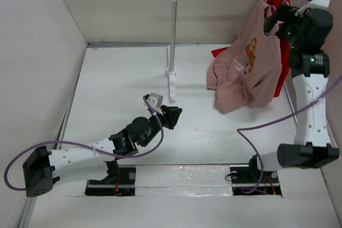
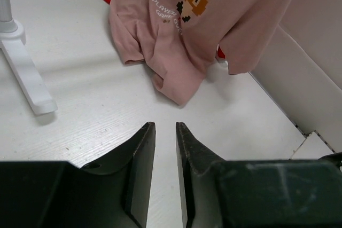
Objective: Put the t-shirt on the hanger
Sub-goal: Place the hanger at the clothesline, then reset both arms
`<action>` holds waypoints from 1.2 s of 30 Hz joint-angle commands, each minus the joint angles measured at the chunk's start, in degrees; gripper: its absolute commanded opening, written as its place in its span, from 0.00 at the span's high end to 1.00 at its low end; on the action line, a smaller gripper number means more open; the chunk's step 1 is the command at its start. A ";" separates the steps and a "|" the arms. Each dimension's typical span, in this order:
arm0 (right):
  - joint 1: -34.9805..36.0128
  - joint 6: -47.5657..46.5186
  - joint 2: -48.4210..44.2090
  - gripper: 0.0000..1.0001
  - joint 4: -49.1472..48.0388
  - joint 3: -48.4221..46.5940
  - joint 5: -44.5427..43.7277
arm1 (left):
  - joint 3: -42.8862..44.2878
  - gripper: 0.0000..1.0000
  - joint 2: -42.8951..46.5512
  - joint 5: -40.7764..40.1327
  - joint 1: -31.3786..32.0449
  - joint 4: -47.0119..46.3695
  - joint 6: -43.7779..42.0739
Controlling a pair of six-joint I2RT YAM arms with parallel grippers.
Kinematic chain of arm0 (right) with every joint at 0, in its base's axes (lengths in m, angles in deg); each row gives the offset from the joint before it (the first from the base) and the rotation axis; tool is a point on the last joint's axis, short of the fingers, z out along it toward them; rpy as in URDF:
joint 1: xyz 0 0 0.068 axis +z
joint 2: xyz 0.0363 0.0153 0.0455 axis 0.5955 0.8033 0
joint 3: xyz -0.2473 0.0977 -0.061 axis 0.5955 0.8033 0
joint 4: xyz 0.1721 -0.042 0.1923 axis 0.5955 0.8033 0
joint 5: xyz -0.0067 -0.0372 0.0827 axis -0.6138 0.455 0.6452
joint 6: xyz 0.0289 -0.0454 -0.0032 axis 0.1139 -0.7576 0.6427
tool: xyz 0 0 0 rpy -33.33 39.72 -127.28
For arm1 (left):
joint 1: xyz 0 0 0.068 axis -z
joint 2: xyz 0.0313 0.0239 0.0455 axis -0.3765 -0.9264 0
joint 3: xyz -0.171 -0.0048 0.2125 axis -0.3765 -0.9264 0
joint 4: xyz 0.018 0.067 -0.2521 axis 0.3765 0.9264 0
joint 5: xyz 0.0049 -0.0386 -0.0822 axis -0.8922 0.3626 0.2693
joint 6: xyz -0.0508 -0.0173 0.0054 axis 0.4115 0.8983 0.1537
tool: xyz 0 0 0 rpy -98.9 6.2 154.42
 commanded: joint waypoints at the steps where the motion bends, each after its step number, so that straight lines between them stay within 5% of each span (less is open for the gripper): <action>1: 1.19 1.50 -7.56 0.00 -3.02 6.16 -2.11 | -0.72 0.77 1.82 -1.83 0.07 -2.38 0.67; 5: 3.64 4.92 -19.42 0.00 -7.85 19.33 2.36 | -0.98 0.60 2.17 -2.45 0.07 -2.46 1.11; 9: 7.59 5.81 -33.22 0.00 -15.67 33.25 24.79 | -1.51 0.49 5.15 -1.92 0.07 -1.94 1.47; 15: 10.51 5.90 -50.98 0.00 -8.33 44.06 37.86 | 2.44 0.40 12.80 -1.74 0.07 12.78 6.02; 26: 10.51 9.68 -70.06 0.00 -0.31 60.50 44.11 | 4.28 0.31 34.25 -6.40 0.07 29.60 15.17; 36: 10.51 6.43 -77.01 0.00 4.96 63.86 43.85 | 4.02 0.34 28.73 -5.34 0.07 34.89 23.61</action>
